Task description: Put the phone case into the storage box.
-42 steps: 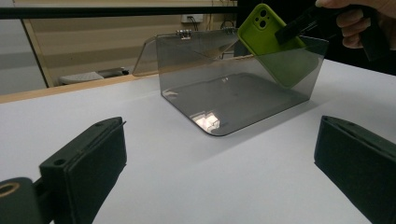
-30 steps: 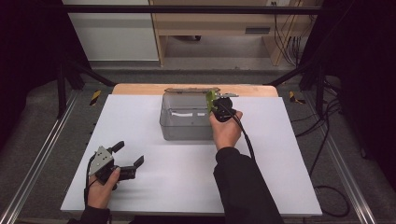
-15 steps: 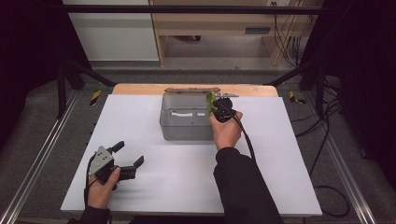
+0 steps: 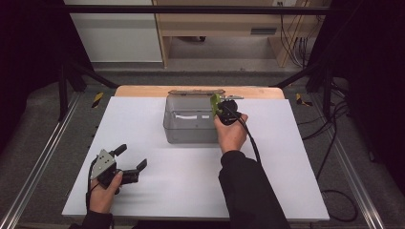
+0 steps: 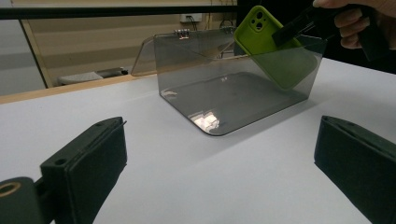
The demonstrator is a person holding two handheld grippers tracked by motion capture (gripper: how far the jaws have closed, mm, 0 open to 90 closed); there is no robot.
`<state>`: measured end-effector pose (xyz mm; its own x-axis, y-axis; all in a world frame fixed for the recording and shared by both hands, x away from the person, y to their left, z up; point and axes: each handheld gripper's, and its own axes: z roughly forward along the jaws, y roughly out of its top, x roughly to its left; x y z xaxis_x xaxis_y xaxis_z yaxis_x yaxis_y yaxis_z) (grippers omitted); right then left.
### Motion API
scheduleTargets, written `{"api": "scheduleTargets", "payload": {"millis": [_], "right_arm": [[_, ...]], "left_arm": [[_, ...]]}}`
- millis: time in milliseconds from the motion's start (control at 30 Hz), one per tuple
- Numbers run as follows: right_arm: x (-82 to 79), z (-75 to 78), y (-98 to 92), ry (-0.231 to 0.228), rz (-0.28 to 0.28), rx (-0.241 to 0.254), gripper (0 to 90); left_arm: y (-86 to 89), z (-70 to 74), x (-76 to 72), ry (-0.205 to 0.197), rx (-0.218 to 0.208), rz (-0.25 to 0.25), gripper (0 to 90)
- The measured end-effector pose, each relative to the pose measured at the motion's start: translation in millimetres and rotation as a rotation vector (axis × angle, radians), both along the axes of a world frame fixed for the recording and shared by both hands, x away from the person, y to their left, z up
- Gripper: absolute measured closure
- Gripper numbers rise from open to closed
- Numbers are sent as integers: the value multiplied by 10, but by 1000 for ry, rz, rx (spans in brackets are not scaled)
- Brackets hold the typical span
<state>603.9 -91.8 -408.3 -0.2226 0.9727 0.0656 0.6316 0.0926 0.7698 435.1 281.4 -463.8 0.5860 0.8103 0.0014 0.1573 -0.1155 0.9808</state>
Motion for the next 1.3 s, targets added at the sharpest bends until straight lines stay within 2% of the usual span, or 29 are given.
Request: {"api": "scheduleTargets", "payload": {"millis": [533, 867, 1300], "right_arm": [[19, -17, -15, 16, -2, -6, 770], [12, 29, -46, 24, -1, -1, 770], [55, -17, -32, 30, 0, -3, 767]], "left_arm": [[-9, -2, 4, 1, 2, -3, 23], [-27, -3, 2, 2, 8, -7, 23], [-38, -6, 2, 3, 10, -12, 24]]}}
